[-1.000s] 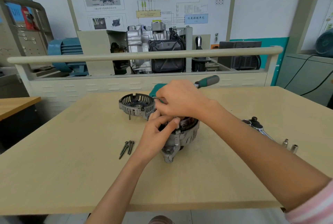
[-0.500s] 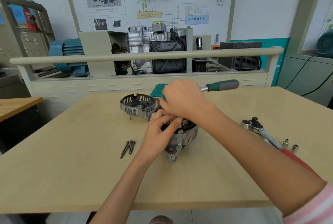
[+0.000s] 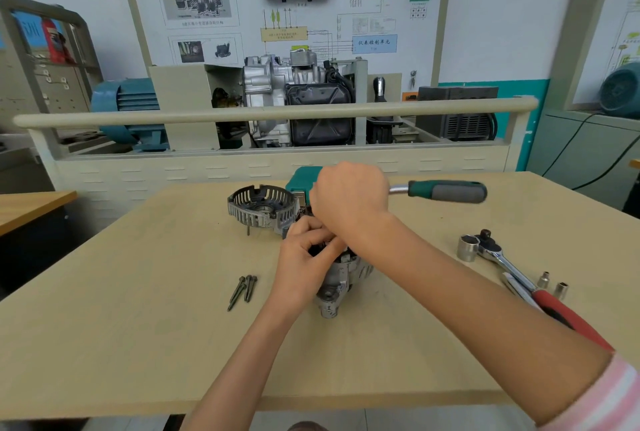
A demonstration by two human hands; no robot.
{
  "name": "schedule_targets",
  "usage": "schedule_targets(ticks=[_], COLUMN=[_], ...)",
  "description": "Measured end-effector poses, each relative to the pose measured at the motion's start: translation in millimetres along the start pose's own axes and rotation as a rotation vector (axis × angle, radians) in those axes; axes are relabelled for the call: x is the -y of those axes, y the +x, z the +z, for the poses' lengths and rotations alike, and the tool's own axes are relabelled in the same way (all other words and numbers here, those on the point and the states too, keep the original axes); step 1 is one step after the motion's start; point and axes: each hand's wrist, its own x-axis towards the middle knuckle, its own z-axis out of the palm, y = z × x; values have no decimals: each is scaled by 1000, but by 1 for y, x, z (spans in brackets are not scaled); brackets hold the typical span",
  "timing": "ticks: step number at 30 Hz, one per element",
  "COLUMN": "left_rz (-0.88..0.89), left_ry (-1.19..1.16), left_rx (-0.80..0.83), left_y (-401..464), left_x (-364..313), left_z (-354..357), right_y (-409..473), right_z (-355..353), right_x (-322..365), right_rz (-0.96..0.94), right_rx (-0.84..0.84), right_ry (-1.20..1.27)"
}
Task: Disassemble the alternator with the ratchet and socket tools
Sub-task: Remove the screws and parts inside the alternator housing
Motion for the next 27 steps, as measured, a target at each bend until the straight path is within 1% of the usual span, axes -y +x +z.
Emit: schedule_targets(ticks=[2, 5, 8, 11, 13, 15, 16, 18, 20, 23, 25, 27], left_rz=[-4, -6, -10, -11, -6, 0, 2, -5, -14, -18, -27, -28], left_ry=[14, 30, 45, 48, 32, 30, 35, 42, 37, 22, 30, 55], left_rx=[8, 33, 68, 52, 24, -3, -15, -22, -10, 22, 35, 43], left_y=[0, 0, -1, 1, 1, 0, 0, 0, -1, -1, -1, -1], left_x=[-1, -3, -4, -5, -3, -2, -2, -3, -4, -6, -6, -7], left_z=[-1, -3, -5, -5, -3, 0, 1, 2, 1, -2, -3, -3], right_y=[2, 5, 8, 7, 3, 0, 0, -1, 2, 7, 9, 10], right_z=[0, 0, -4, -6, -3, 0, 1, 0, 1, 2, 2, -1], right_x=[-4, -14, -23, -25, -19, -7, -1, 4, 1, -11, -19, -26], right_rz=[-80, -265, -388, -371, -252, -63, 0, 43, 12, -156, -280, -349], right_rx=[-13, -18, 56, 82, 37, 10, 9, 16, 10, -4, 31, 88], right_ry=[35, 108, 226, 255, 151, 24, -19, -49, -24, 63, 160, 273])
